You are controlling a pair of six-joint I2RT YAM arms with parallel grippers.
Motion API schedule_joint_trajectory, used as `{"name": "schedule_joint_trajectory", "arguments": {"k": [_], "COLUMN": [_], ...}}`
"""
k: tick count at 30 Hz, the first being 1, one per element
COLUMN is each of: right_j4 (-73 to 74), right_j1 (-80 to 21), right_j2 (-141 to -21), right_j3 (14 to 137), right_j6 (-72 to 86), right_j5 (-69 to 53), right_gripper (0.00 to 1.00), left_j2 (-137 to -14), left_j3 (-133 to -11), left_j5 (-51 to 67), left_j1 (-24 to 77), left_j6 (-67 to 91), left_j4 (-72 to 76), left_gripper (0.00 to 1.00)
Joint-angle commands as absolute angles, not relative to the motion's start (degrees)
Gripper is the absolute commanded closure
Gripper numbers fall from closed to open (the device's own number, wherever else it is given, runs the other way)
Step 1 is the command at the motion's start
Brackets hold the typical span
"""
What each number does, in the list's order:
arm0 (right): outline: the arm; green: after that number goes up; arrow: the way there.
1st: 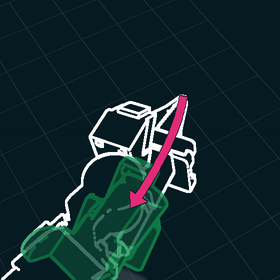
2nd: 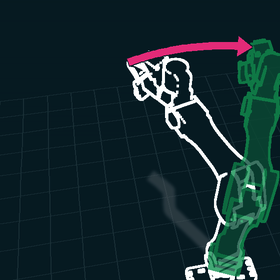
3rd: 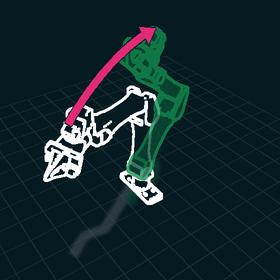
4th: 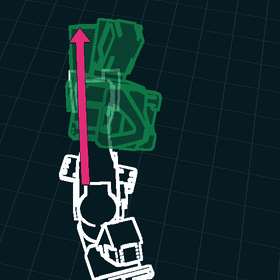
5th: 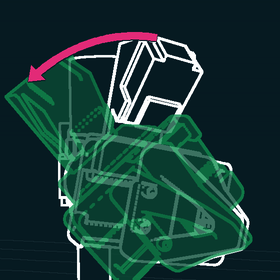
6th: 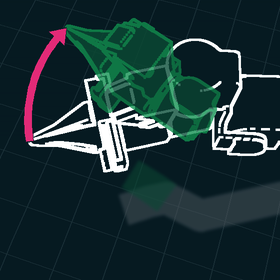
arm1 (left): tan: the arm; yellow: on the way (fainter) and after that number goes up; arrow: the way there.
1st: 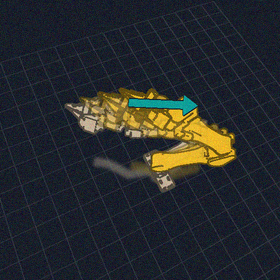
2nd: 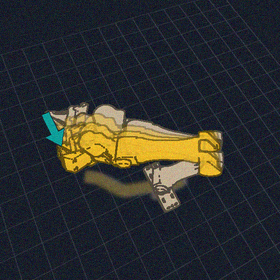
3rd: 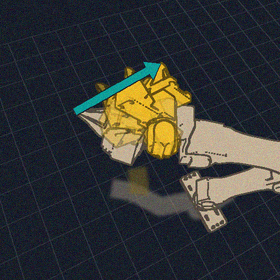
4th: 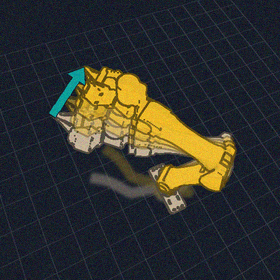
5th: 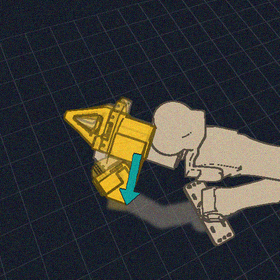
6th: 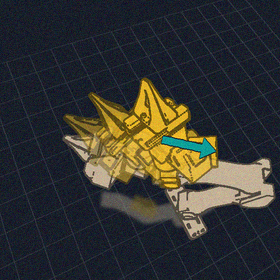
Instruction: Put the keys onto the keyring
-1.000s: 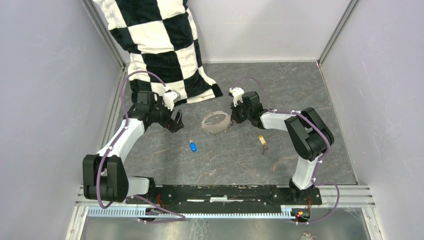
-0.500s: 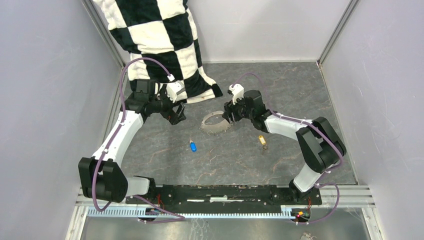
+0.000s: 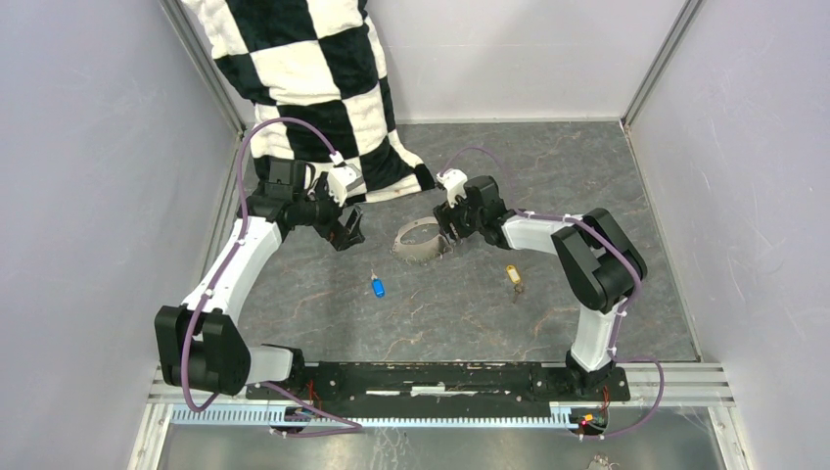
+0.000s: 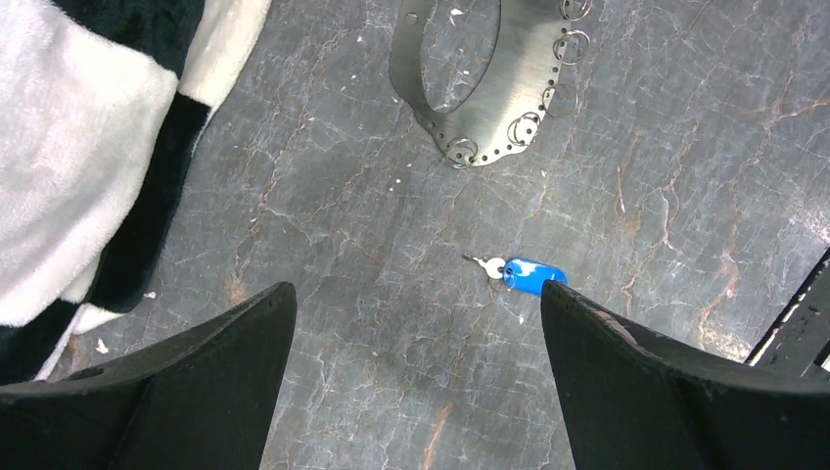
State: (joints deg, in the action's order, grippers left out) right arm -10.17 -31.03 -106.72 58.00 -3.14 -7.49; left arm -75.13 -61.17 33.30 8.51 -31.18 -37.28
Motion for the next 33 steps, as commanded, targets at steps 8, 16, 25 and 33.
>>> {"name": "schedule_joint_trajectory", "arguments": {"k": [8,16,25,33], "right_j4": [-9.9,-8.6,-7.5,-9.8], "right_j1": [-30.8,-30.7,-30.2,-30.0], "right_j2": [-110.5,-110.9,-112.2,-109.3], "right_j3": [63.5,63.4,64.2,63.6], "right_j6": [-6.8,-7.2,-6.9,-4.0], "right_j5": [-6.9,-7.8,-8.9,-13.6], "right_gripper": [0.42,0.57,0.71,1.0], "left_j2": [-74.0,-73.7,-72.8,-71.8], "left_j3": [-60.1,-60.0,-59.8,-59.6], "left_j5": [33.4,32.7,33.2,33.6], "left_j1": [8.9,8.9,9.0,9.1], "left_j6": [-32.9,-33.1,-33.4,-33.8], "left_j4": [-37.3,-37.3,-38.6,-38.6], "left_gripper": [0.0,0.0,0.0,0.0]}}
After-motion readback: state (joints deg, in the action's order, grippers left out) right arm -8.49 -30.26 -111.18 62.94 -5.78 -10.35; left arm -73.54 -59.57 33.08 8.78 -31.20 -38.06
